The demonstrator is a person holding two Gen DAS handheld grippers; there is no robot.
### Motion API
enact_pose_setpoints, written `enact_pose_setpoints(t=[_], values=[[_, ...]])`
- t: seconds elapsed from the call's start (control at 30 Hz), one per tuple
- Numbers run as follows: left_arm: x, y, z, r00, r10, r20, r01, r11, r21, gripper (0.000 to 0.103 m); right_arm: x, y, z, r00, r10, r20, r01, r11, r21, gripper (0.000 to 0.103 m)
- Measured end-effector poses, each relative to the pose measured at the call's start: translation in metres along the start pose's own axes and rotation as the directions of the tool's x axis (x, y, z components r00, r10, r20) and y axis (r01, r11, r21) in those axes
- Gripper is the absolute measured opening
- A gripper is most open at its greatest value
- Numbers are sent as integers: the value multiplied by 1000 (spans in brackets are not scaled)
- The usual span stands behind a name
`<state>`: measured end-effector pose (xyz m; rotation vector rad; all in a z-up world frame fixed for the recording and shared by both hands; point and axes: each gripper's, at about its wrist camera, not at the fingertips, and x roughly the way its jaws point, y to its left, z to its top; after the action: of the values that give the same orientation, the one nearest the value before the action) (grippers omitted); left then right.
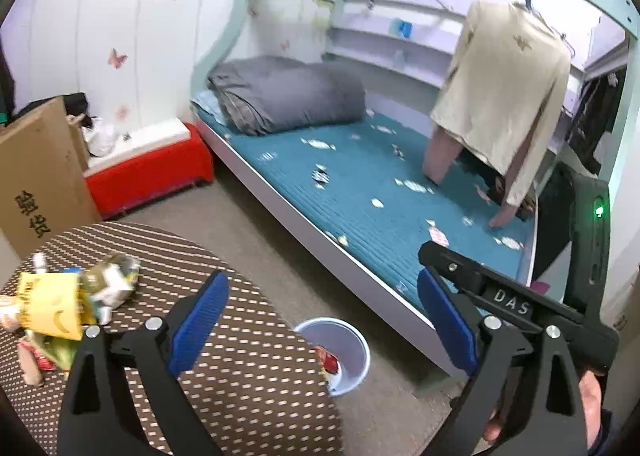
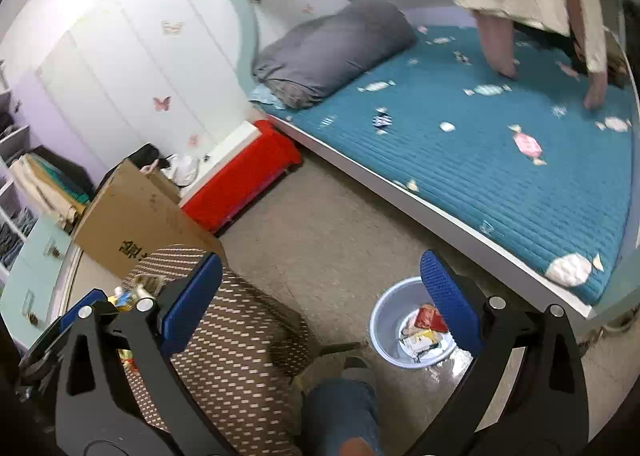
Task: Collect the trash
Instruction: 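Open both grippers to drop the box and tube into the bin, then grasp the yellow paper bag with the right gripper while the left grasps the beige cloth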
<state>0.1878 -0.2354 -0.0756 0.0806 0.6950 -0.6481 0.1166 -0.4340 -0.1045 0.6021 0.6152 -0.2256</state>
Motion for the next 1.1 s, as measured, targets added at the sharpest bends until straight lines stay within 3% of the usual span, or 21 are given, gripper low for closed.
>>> enact_pose_setpoints(t=[0.27, 0.47, 0.63, 0.83, 1.1], values=[[-49, 52, -9, 995, 75, 65, -71, 996, -60, 93, -7, 63, -2, 997, 82, 10, -80, 990, -112, 97], [-78, 101, -25, 978, 189, 86, -179, 978, -111, 93, 2, 119, -14, 983, 178, -34, -181, 957, -226, 97], [-101, 155, -46, 955, 290, 69, -273, 944, -184, 93, 18, 164, -36, 966, 234, -108, -257, 910, -325, 97], [-121, 224, -81, 917, 400, 1, -384, 881, -276, 93, 47, 212, -65, 944, 254, -208, -320, 856, -406, 97], [-125, 285, -113, 879, 470, -81, -467, 812, -351, 93, 84, 253, -95, 922, 241, -302, -358, 828, -433, 97]])
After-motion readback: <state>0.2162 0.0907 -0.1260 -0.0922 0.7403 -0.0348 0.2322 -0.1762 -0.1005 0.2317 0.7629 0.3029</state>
